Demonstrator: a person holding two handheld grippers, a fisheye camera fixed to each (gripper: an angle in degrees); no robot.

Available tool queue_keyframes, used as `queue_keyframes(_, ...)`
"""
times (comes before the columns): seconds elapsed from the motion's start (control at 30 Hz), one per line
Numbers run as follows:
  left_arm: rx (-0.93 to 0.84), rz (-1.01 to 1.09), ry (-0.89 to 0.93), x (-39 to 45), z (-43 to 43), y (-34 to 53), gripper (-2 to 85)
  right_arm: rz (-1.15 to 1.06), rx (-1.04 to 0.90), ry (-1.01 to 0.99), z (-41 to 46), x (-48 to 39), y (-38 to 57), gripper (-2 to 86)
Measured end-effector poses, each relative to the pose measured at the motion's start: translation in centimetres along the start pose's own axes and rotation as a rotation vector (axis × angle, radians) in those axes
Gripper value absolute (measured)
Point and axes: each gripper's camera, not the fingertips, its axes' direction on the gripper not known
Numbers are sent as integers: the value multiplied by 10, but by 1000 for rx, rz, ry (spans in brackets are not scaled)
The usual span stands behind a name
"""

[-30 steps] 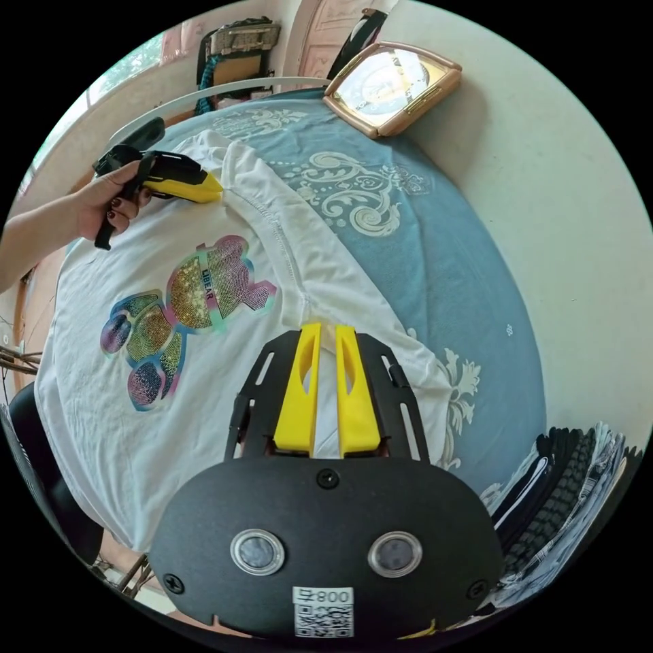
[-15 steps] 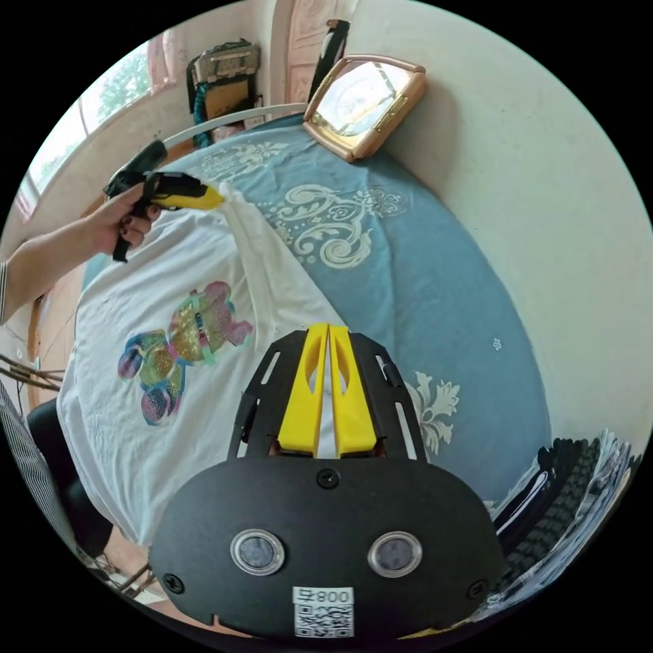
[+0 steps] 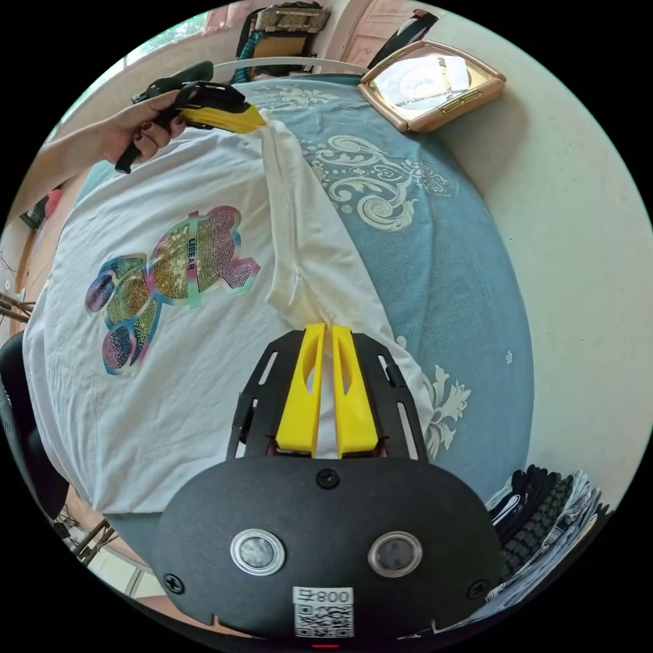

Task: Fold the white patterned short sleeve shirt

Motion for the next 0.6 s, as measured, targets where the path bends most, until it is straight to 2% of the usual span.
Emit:
queue_keyframes(0.23, 11, 36, 21, 17, -3, -16, 22, 42, 37, -7, -8, 32, 16, 5)
queue_keyframes(0.43, 27, 83, -38, 35, 0, -48, 31, 253, 123, 8, -17, 101, 31, 3)
queue_keyframes(0.6, 27, 69, -145, 34, 7, -59, 52, 531, 70, -195, 19, 170, 55, 9)
